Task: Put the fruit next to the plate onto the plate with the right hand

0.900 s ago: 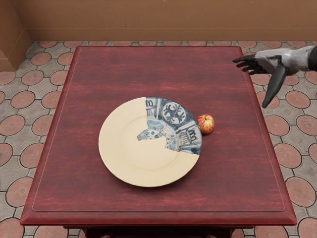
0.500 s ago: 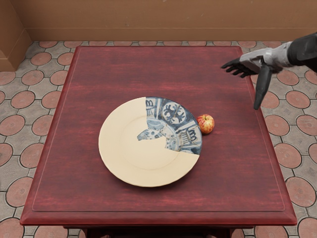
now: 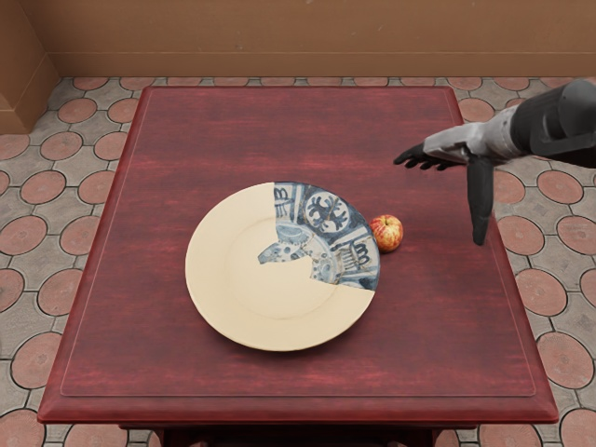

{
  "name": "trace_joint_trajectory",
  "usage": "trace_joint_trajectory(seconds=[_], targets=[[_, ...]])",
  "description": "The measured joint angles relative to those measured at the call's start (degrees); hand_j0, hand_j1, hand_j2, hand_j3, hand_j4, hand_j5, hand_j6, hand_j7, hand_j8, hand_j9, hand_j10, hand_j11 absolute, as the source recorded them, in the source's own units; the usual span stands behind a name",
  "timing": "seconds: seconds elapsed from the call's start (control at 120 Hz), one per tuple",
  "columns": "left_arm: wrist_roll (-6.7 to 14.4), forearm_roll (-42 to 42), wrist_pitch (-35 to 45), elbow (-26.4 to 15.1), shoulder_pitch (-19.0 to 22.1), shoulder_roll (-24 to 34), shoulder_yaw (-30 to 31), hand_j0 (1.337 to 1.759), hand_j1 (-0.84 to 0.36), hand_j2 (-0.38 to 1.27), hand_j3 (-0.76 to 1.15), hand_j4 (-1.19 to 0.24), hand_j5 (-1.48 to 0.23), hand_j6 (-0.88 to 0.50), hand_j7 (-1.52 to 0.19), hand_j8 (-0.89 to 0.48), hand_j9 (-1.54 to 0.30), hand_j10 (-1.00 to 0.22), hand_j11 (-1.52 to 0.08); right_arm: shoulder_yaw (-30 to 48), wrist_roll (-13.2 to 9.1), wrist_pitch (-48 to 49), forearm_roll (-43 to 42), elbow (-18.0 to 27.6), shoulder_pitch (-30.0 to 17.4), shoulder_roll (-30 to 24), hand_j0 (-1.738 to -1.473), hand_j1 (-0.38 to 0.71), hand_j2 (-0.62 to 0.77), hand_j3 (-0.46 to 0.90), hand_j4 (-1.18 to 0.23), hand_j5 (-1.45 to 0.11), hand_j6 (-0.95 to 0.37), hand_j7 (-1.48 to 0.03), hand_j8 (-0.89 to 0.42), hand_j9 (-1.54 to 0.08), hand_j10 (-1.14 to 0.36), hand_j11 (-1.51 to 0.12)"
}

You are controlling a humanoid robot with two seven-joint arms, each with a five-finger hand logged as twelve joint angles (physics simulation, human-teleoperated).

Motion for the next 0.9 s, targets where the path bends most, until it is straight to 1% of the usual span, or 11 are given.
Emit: trace_joint_trajectory(seconds=[0.117, 0.2, 0.292, 0.367, 0.508, 0.692, 0.8, 0.9], targets=[[0.00, -0.01, 0.00, 0.02, -0.03, 0.00, 0.01, 1.658, 0.35, 0.00, 0.00, 0.00, 0.00, 0.00, 0.00, 0.00, 0.00, 0.00, 0.00, 0.01, -0.23, -6.02, -1.20, 0.79, -2.13, 1.40, -1.658, -0.32, 0.00, 0.00, -0.02, -0.03, -0.03, -0.03, -0.02, -0.03, -0.02, -0.03], [0.00, -0.01, 0.00, 0.01, -0.02, 0.00, 0.00, 1.658, 0.35, 0.00, 0.00, 0.00, 0.00, 0.00, 0.00, 0.00, 0.00, 0.00, 0.00, 0.04, -0.30, -11.15, -3.64, 1.03, -5.33, 2.37, -1.658, -0.32, 0.00, 0.00, -0.02, -0.03, -0.03, -0.03, -0.02, -0.03, -0.02, -0.03], [0.00, 0.00, 0.00, 0.01, -0.05, 0.00, 0.00, 1.658, 0.35, 0.00, 0.00, 0.00, 0.00, 0.00, 0.00, 0.00, 0.00, 0.00, 0.00, 0.00, -0.33, -16.42, -6.58, 1.11, -8.24, 4.67, -1.658, -0.32, 0.00, 0.00, -0.03, -0.03, -0.03, -0.03, -0.03, -0.03, -0.02, -0.03], [0.00, 0.01, 0.00, 0.00, -0.06, 0.00, 0.00, 1.658, 0.35, 0.00, 0.00, 0.00, 0.00, 0.00, 0.00, 0.00, 0.00, 0.00, 0.00, -0.04, -0.34, -18.60, -7.93, 1.14, -9.57, 6.32, -1.658, -0.32, 0.00, 0.00, -0.03, -0.03, -0.03, -0.03, -0.03, -0.03, -0.03, -0.03], [0.00, -0.02, 0.00, 0.00, -0.04, 0.00, 0.00, 1.658, 0.35, 0.00, 0.00, 0.00, 0.00, 0.00, 0.00, 0.00, 0.00, 0.00, 0.00, -1.43, -0.34, -20.14, -9.05, 1.18, -10.17, 8.48, -1.658, -0.32, 0.00, 0.00, -0.03, -0.03, -0.03, -0.03, -0.03, -0.03, -0.03, -0.03], [0.00, -0.02, 0.00, 0.00, -0.01, 0.00, 0.00, 1.658, 0.35, 0.00, 0.00, 0.00, 0.00, 0.00, 0.00, 0.00, 0.00, 0.00, 0.00, -2.18, -0.35, -22.19, -10.65, 2.06, -10.30, 8.65, -1.658, -0.22, -0.02, 0.00, -0.11, -0.14, -0.11, -0.14, -0.11, -0.14, -0.11, -0.14], [0.00, -0.01, 0.00, 0.00, 0.02, 0.00, 0.00, 1.658, 0.35, 0.00, 0.00, 0.00, 0.00, 0.00, 0.00, 0.00, 0.00, 0.00, 0.00, -1.74, -0.35, -23.22, -11.33, 6.42, -10.15, 6.01, -1.658, -0.18, -0.03, 0.00, -0.14, -0.18, -0.15, -0.18, -0.15, -0.18, -0.14, -0.18], [0.00, 0.00, 0.00, -0.01, -0.05, 0.00, 0.00, 1.658, 0.35, 0.00, 0.00, 0.00, 0.00, 0.00, 0.00, 0.00, 0.00, 0.00, 0.00, -1.78, -0.35, -25.00, -12.41, 8.39, -10.59, 5.04, -1.658, -0.14, -0.03, 0.00, -0.18, -0.23, -0.18, -0.23, -0.18, -0.23, -0.18, -0.23]])
